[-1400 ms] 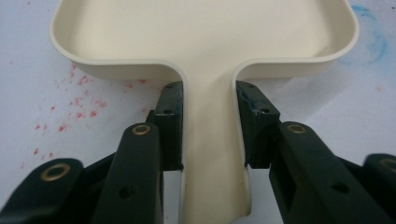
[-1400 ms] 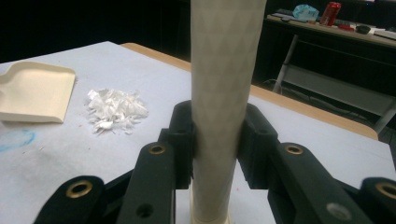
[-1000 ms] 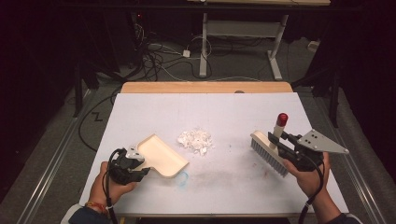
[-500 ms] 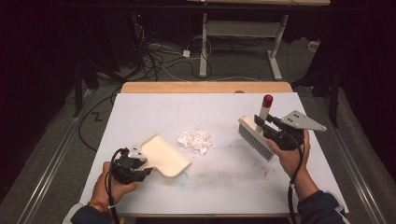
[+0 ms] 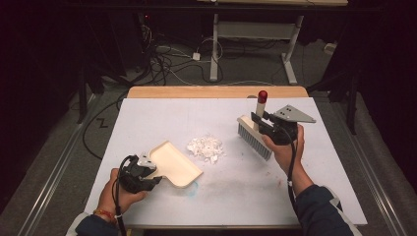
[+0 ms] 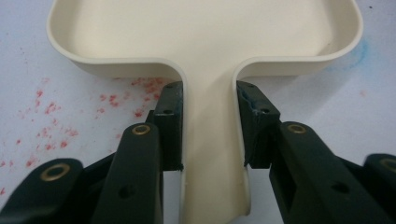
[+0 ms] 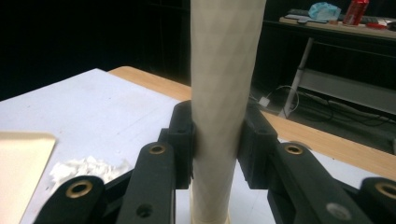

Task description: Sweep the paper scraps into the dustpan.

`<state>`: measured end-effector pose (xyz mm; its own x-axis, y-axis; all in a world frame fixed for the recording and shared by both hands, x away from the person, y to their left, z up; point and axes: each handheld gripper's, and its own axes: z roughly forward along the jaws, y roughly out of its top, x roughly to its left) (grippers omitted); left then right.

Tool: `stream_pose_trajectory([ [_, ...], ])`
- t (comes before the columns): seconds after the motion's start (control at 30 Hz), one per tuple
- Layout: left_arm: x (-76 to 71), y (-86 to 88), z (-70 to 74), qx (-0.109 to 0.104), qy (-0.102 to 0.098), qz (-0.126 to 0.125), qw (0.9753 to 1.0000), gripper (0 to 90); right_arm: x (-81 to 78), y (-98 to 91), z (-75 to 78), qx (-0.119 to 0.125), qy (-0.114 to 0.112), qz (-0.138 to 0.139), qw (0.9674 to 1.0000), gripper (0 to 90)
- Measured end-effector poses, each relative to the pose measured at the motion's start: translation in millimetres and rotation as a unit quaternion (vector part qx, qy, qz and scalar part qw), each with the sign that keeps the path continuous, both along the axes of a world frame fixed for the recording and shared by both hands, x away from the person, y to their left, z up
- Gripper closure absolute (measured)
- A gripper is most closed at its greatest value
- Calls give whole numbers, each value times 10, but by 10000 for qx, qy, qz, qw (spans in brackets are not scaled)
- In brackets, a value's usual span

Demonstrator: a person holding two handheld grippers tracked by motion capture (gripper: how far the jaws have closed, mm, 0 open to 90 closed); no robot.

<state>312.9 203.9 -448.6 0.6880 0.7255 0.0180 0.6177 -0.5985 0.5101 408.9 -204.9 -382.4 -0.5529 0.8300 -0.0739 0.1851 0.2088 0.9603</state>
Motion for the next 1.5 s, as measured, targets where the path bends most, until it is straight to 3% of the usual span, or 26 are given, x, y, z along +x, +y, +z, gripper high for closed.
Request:
stream_pose_trajectory([
  [0.3, 22, -22, -12, -24, 15, -39, 10000, 636, 277, 295, -80, 244, 65, -209, 9995, 707],
  [0.4, 28, -25, -12, -28, 17, -63, 10000, 636, 305, 393, -83, 205, -82, -229, 9995, 707],
  [0.43, 35, -32, -17, -27, 34, -87, 10000, 636, 312, 483, -86, 115, -268, -253, 9993, 707],
  [0.47, 35, -32, -17, -27, 34, -87, 10000, 636, 322, 527, -88, 97, -306, -256, 9992, 707],
  [0.6, 53, -59, -29, -12, 57, -146, 9999, 636, 358, 715, -144, -36, -277, -147, 9995, 706],
  [0.7, 54, -82, -39, 5, 71, -159, 9998, 636, 365, 819, -225, 33, -173, 2, 9998, 707],
  [0.77, 63, -98, -55, 24, 93, -169, 9998, 636, 341, 863, -261, 206, -149, 104, 9996, 707],
  [0.87, 73, -113, -64, 31, 108, -177, 9998, 635, 280, 936, -282, 273, -74, 252, 9993, 704],
  [1.2, 140, -204, -86, 19, 160, -217, 9996, 635, 28, 1208, -376, 228, -124, 697, 9972, 686],
  [1.5, 173, -300, -82, -22, 172, -219, 9996, 635, -170, 1439, -386, 241, -125, 1167, 9928, 686],
])
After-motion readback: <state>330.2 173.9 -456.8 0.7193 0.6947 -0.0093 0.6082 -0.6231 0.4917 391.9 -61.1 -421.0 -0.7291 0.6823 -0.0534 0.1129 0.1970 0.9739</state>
